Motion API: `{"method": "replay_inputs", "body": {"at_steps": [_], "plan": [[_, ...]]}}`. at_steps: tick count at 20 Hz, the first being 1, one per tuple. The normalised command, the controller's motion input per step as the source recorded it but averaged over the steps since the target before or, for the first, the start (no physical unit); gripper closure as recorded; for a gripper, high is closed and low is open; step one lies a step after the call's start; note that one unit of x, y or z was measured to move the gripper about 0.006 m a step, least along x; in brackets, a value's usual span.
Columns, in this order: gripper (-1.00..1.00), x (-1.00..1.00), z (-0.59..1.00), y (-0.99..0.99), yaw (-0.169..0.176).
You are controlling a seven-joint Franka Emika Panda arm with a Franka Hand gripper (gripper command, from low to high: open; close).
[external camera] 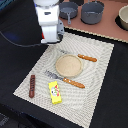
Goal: Interact with the objects in diverse but meaningful ways.
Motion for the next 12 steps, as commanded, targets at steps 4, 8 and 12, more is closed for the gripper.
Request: {"method": "replay_inputs", "body": {"at_steps": [4,8,12], "plan": [[1.00,1.00,0.19,0.41,0.000],[1.00,0.99,0.17,0.54,0.000],[1.00,0.93,0.17,0.66,0.000]]}}
